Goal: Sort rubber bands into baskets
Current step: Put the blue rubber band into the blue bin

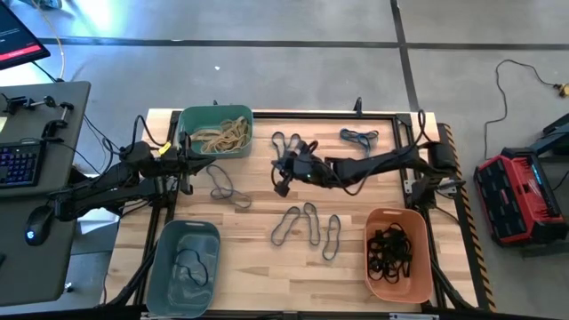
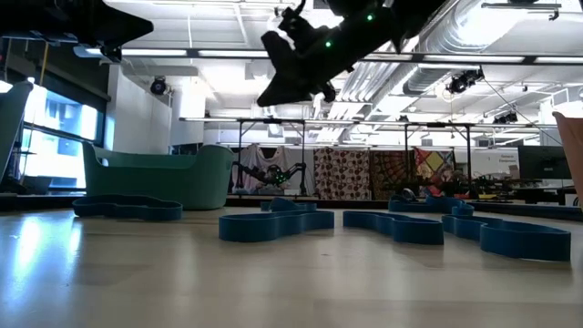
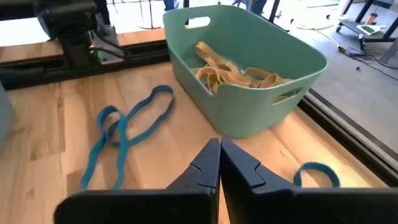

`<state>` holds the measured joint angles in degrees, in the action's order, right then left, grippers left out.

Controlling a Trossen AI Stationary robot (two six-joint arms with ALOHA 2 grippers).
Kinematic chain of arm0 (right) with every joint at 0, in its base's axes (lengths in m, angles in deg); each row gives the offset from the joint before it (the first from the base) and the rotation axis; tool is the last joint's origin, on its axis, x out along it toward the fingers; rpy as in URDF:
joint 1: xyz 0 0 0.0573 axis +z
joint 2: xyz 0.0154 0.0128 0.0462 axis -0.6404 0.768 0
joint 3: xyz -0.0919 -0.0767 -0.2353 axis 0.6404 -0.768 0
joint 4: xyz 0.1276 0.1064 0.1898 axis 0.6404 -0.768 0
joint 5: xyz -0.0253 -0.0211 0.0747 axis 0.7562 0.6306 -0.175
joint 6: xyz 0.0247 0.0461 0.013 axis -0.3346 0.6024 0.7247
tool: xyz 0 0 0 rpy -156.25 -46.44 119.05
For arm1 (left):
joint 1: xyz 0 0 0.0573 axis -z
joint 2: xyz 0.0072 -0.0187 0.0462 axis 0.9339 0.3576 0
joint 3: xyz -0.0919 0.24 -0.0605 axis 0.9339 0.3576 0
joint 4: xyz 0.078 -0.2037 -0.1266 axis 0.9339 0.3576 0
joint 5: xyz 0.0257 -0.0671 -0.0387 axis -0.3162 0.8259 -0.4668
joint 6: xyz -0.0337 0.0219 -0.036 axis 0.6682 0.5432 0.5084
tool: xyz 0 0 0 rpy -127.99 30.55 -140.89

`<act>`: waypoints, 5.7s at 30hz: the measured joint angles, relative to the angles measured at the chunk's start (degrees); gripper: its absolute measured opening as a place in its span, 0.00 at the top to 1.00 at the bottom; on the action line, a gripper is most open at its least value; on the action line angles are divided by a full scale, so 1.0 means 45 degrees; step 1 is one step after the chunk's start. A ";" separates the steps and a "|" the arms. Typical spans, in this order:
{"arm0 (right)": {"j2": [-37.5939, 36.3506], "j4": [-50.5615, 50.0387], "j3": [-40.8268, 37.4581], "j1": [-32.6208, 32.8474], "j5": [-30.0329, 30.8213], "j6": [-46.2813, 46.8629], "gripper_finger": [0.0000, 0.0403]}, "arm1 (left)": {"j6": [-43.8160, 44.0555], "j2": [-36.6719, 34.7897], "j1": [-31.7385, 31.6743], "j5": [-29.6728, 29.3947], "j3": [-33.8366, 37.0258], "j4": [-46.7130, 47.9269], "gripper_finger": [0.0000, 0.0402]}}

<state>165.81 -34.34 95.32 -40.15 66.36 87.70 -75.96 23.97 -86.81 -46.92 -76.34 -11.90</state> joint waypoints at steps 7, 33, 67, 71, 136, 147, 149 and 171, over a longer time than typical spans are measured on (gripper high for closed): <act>-0.0331 -0.1222 -0.0014 0.0501 0.0327 0.0231 1.00 | 0.0000 0.0000 0.0005 0.0005 0.0000 0.0025 1.00; -0.6593 -0.3262 -0.6549 -0.0352 0.0980 0.4850 1.00 | 0.0004 0.0000 0.0006 0.0002 0.0000 0.0017 1.00; -0.5257 -1.0013 -0.6833 -0.5990 0.1073 1.1064 0.46 | -0.0005 0.0000 0.0010 0.0000 0.0000 -0.0088 1.00; -0.4524 -0.9047 -0.6833 -0.6703 0.0610 1.0355 0.49 | -0.0005 0.0000 0.0010 0.0000 0.0000 -0.0073 1.00; -0.0327 -0.5365 0.2128 0.2529 0.0689 0.1008 1.00 | -0.3525 0.7915 0.4622 -0.3682 0.0000 -0.5913 0.65; -0.0327 -0.4616 0.2133 0.2529 -0.0063 0.0726 1.00 | -0.4274 0.9645 0.5379 -0.4796 -0.0005 -0.8126 0.62; -0.0327 -0.4617 0.2133 0.2529 -0.0063 0.0730 1.00 | -0.4255 0.9816 0.5418 -0.4809 -0.0025 -0.8255 0.62; -0.0342 -0.4823 0.2133 0.3503 0.0489 0.0158 0.65 | -0.4447 1.0326 0.5578 -0.4818 -0.2656 -0.4588 0.99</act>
<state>164.27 -56.04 104.92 -24.39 68.55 88.41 -95.98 70.44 -61.71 -68.61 -88.29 -32.54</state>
